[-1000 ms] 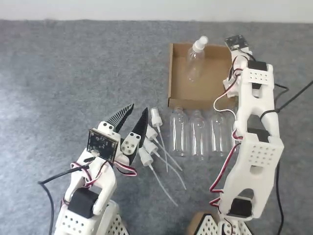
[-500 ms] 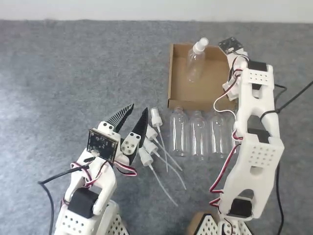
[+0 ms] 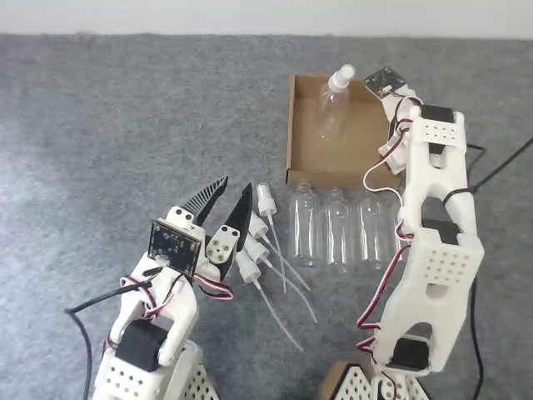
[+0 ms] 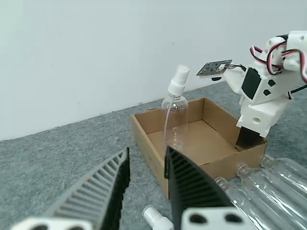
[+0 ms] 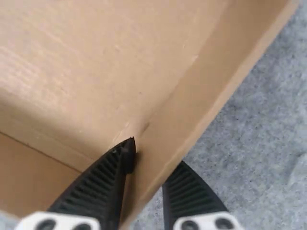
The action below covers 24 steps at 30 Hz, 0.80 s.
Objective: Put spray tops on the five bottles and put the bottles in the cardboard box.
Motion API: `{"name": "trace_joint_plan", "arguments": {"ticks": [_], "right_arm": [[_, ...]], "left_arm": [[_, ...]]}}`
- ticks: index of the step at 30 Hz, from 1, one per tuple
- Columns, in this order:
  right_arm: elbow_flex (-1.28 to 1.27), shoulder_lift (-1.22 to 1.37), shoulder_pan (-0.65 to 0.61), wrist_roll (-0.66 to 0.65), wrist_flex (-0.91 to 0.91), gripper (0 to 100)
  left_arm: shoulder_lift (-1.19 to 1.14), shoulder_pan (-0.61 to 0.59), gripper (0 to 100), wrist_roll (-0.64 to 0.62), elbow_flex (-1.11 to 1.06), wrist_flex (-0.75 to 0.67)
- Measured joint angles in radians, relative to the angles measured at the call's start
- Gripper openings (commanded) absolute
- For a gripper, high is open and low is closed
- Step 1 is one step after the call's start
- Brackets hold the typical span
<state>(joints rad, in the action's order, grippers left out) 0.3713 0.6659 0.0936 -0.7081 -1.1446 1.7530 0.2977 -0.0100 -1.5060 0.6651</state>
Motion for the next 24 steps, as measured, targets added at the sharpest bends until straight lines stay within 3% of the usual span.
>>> {"name": "trace_joint_plan", "arguments": {"ticks": [19,24], "right_arm": [[-0.009,-0.020,-0.003,-0.149,-0.069,1.3],[-0.009,-0.020,-0.003,-0.150,-0.069,14.3]], "left_arm": [[0.000,0.000,11,0.000,0.000,0.000],[0.000,0.000,11,0.000,0.000,0.000]]}}
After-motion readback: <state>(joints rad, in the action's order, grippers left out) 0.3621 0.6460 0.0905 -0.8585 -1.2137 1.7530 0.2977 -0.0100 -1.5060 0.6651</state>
